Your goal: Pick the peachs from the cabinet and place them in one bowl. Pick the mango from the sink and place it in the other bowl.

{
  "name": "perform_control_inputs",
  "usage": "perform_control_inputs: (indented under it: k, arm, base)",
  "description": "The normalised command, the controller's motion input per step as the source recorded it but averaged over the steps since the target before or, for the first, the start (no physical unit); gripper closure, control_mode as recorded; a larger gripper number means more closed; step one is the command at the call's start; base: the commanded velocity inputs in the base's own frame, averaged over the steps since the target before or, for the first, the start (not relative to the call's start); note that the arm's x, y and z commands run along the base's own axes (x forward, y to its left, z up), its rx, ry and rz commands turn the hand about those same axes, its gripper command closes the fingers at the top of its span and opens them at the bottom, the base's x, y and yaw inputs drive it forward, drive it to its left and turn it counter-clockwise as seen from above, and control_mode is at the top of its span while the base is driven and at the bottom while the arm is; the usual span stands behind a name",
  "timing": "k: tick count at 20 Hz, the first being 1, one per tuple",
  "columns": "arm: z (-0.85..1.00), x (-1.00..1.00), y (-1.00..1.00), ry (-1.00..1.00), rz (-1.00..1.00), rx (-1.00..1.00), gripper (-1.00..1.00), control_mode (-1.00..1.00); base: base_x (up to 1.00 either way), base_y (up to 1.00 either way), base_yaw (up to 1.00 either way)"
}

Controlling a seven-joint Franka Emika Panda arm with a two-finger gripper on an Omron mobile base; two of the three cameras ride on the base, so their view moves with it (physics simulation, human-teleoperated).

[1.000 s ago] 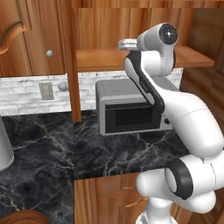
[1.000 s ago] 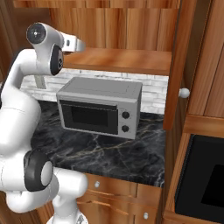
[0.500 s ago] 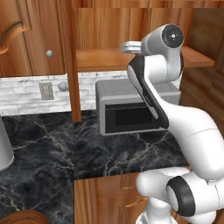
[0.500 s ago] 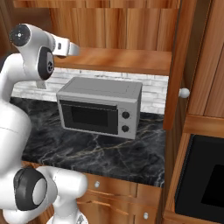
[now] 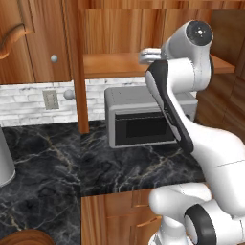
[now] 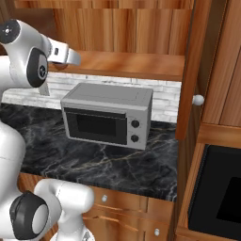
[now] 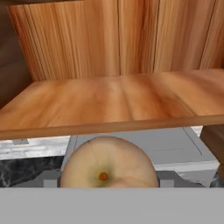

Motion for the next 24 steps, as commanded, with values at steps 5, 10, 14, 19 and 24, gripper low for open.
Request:
perform_control_inputs:
  k: [5,10,14,19,24]
  arm:
    - [-0.09,-0.50,0.00,0.04,0.00,0.00,1.00,-1.00]
    - [-0.18,-0.45,0.00,0.03,0.00,0.00,1.00,-1.00]
    - [-0.24,-0.33,-0.04,0.12,0.00,0.00,1.00,-1.00]
    - [-0.26,-0.25,-0.07,0.18,0.00,0.00,1.00,-1.00]
    - [-0.26,-0.16,-0.10,0.17,0.00,0.00,1.00,-1.00]
  base:
    - [0.00,0.00,0.00]
    - [0.00,0.00,0.00]
    - [0.00,0.00,0.00]
    - [0.00,0.00,0.00]
    - [0.00,0.00,0.00]
